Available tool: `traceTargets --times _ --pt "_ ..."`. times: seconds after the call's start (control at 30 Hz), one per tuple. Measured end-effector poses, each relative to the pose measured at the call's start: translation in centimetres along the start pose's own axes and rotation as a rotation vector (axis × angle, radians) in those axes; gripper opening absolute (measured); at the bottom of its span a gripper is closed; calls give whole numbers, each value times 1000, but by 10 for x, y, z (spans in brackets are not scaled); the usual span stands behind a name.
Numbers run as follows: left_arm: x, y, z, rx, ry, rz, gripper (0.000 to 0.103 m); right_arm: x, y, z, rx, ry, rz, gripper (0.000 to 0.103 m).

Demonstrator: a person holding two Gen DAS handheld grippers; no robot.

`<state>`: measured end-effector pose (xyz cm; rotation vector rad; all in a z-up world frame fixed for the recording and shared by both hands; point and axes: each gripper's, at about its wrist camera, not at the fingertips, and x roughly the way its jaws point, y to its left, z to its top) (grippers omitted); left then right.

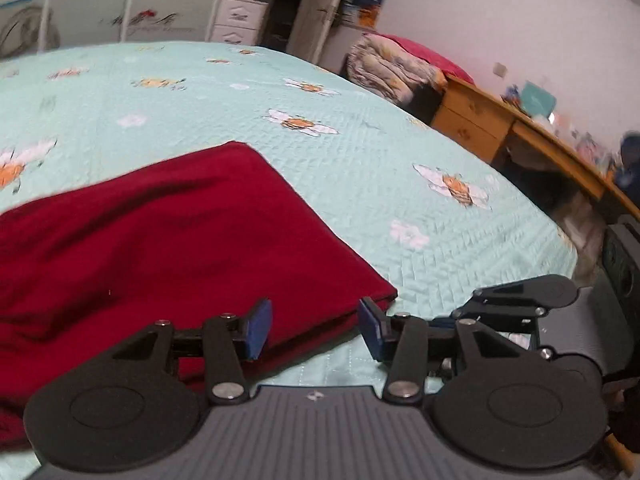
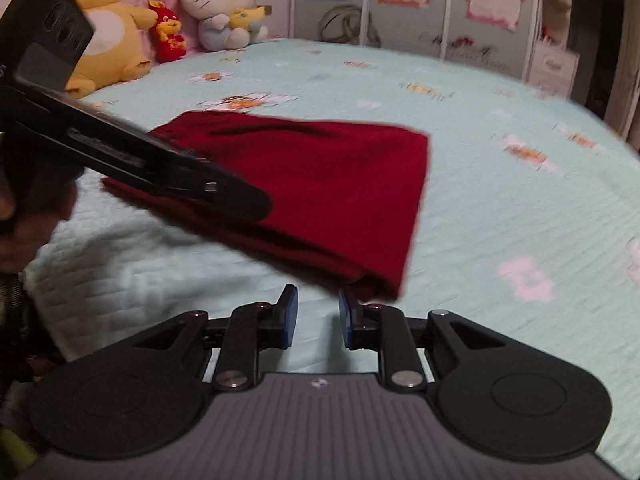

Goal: Fold clothes

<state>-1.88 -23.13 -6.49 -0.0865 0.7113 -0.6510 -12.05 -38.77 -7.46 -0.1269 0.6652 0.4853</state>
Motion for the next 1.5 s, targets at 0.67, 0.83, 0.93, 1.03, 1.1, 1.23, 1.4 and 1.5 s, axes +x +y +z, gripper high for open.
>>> traceTargets --times 0.67,0.83,0.93,1.03,1.1,1.23,1.4,1.5 --pt "15 -32 -4 410 89 103 57 14 19 -1 -265 -64 -164 25" --pt "23 -52 -11 576 104 122 58 5 15 -7 -202 -110 -208 25" --pt "26 -51 -7 565 84 137 58 -1 12 -11 -172 -126 -254 25" --pt "28 -50 -4 553 63 151 57 -2 5 -13 -135 -139 -280 36" --pt "30 -49 -2 545 50 160 57 2 5 -13 -152 -144 -327 41" --pt "33 -48 2 530 23 179 57 12 12 -8 -217 -177 -372 49" --pt "37 -46 7 510 -11 203 57 27 20 -1 -264 -193 -421 50" --pt "36 -46 9 497 -31 207 57 33 16 3 -255 -196 -464 50"
